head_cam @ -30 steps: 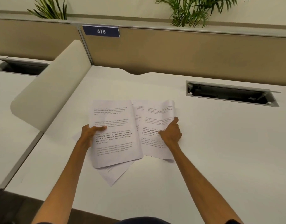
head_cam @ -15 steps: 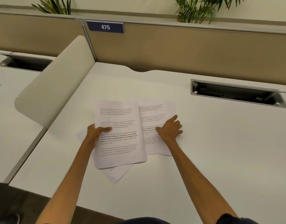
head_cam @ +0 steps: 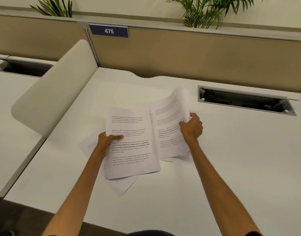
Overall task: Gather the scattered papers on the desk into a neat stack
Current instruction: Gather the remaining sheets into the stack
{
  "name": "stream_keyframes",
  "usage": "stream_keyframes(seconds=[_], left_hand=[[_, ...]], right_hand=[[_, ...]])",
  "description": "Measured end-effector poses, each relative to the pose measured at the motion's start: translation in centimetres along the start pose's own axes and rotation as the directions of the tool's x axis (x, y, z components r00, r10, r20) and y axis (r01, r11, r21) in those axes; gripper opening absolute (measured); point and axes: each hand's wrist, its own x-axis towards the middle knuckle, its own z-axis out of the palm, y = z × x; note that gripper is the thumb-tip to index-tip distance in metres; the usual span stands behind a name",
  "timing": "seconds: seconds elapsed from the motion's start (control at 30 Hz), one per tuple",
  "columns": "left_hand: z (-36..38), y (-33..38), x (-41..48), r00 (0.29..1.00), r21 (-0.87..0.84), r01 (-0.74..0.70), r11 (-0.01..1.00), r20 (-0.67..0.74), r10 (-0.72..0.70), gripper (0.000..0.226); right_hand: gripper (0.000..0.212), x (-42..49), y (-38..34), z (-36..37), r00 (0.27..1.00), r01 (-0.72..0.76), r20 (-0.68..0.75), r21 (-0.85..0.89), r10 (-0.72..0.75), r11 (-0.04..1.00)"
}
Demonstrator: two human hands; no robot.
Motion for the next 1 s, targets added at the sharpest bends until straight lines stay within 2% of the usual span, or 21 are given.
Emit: stream_keyframes(seconds=[0.07,0.17,0.27,0.33,0.4,0.47,0.57,0.67,0.77,0.8,0.9,1.0], left_hand=[[0.7,-0.1,0.2,0.999,0.004,0.027,1.0,0.018,-0.027,0.05],[1.9,-0.3,0.6,0.993,0.043,0.089,0.995,0.07,-0.092,0.048],[3.5,-0.3,0.8,0.991,0.064,0.121,0.991,0.052,-0.125,0.041],[4.7,0.1,0.9,0.989,0.06,0.148,0.987,-0.013,-0.147,0.032],[5.5,0.4,0.7,0.982,0.01,0.189,0.982,0.003,-0.189,0.044],[6.0,0.6,0.6,0.971,-0.117,0.216,0.969,0.131,-0.2,0.067],[6.4,0.4,1.0,0.955,-0.204,0.218,0.954,0.247,-0.165,0.083],[7.4,0.6,1.0,0.961,-0.179,0.162,0.97,0.253,-0.114,0.071],[8.1,-0.3,0.6,0.989,-0.007,0.064,0.998,0.135,-0.063,0.045],[8.2,-0.9,0.6,0.991,0.0,0.027,1.0,0.128,-0.027,0.036],[8.3,-1.8,0.1,0.987,-0.054,-0.059,0.997,0.143,0.067,0.032],[7.9,-0.6,-0.4,0.968,-0.055,-0.13,0.99,0.209,0.138,0.037]], right_hand=[[0.051,0.6,-1.3,-2.3,1.0,0.024,-0.007,0.138,-0.023,0.99],[0.046,1.1,-3.3,-6.1,0.995,0.049,0.067,0.373,-0.079,0.926],[0.046,1.8,-4.1,-8.9,0.976,-0.05,0.199,0.606,-0.091,0.794],[0.049,2.1,-3.8,-9.3,0.963,-0.124,0.26,0.659,-0.07,0.742],[0.052,2.1,-2.7,-8.5,0.957,-0.172,0.288,0.66,-0.034,0.731],[0.057,1.9,-1.0,-6.5,0.953,-0.221,0.302,0.641,0.023,0.735],[0.056,0.8,2.2,-2.6,0.962,-0.193,0.262,0.455,0.077,0.869],[0.042,-1.2,4.4,0.9,0.965,-0.063,0.263,0.234,-0.001,0.97],[0.038,-2.9,5.4,3.1,0.95,0.038,0.306,0.099,-0.067,0.994],[0.039,-3.2,5.6,3.5,0.945,0.055,0.318,0.079,-0.078,0.995],[0.04,-3.2,5.9,3.9,0.949,0.044,0.307,0.094,-0.07,0.995],[0.057,-1.9,5.5,3.1,0.941,-0.114,0.336,0.244,0.026,0.963]])
